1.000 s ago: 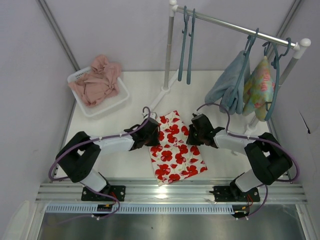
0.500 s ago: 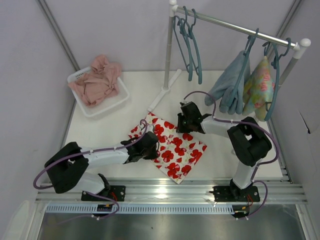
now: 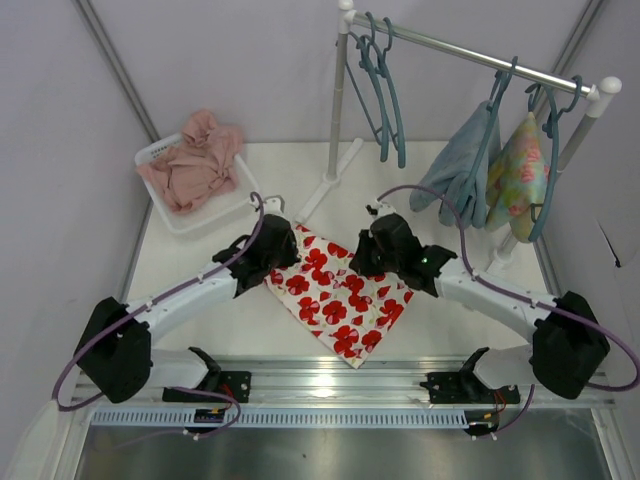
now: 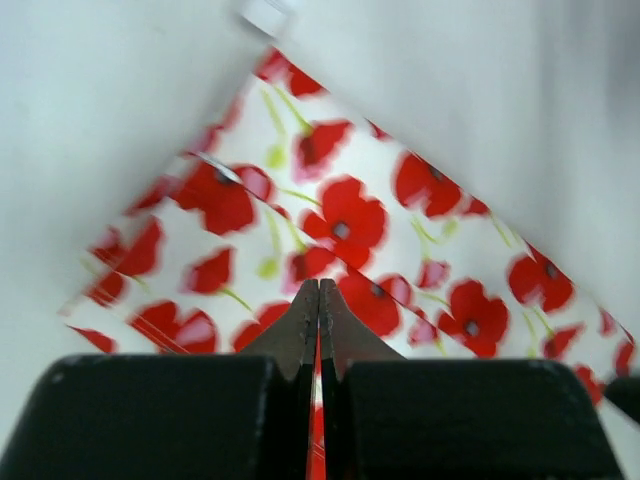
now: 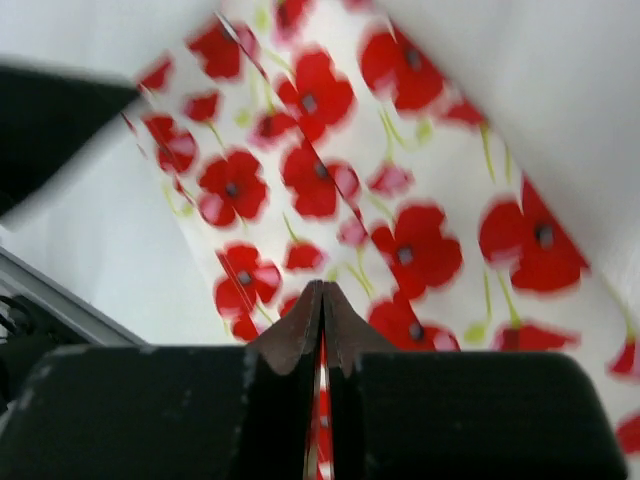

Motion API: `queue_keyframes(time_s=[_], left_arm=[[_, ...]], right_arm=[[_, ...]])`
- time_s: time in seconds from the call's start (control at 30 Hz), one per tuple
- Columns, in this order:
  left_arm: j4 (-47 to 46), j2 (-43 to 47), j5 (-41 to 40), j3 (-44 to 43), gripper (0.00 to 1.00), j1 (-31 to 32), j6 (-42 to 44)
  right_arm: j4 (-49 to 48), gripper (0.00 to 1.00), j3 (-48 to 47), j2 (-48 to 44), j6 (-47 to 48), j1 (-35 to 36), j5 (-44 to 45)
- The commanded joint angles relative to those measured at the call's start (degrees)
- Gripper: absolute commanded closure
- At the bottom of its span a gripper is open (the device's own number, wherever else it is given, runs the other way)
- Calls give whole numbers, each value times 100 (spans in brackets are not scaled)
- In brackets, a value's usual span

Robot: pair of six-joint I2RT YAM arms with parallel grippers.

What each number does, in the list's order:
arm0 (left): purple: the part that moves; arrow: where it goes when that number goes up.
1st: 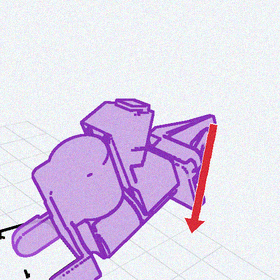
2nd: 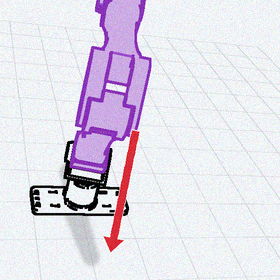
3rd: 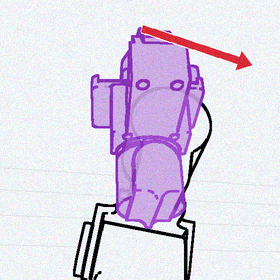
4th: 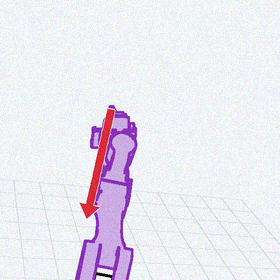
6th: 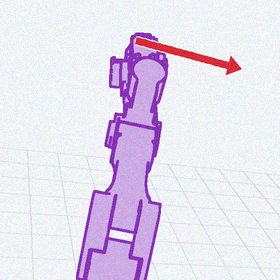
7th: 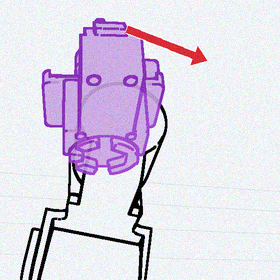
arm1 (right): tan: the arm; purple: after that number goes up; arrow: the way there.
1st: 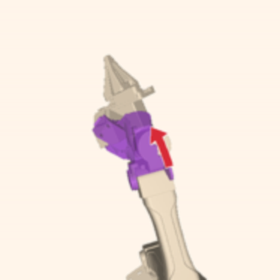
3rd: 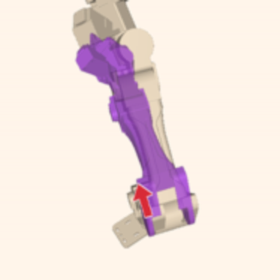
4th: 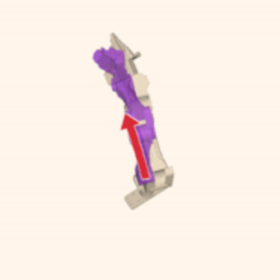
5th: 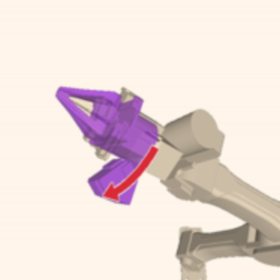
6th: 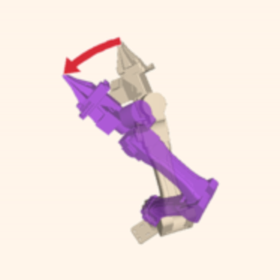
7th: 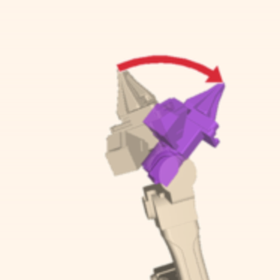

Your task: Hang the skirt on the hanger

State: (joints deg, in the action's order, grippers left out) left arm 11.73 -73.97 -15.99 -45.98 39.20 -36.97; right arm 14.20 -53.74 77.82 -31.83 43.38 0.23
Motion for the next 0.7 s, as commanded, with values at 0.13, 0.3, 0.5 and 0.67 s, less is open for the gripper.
queue_keyframes(time_s=[0.13, 0.3, 0.5, 0.67], left_arm=[[-442, -529, 570, 18, 100, -641, 551], [-820, -925, 843, 255, 100, -642, 384], [-926, -1058, 641, 738, 100, -642, 208], [-1041, -952, 746, 1248, 100, -554, -73]], right_arm=[[67, 100, 1619, -531, -1614, 250, 671], [-66, 100, 1849, -365, -1730, 259, 855], [-136, 100, 1674, 206, -1466, 189, 1005], [-206, 100, 1436, 619, -1142, -74, 1076]])
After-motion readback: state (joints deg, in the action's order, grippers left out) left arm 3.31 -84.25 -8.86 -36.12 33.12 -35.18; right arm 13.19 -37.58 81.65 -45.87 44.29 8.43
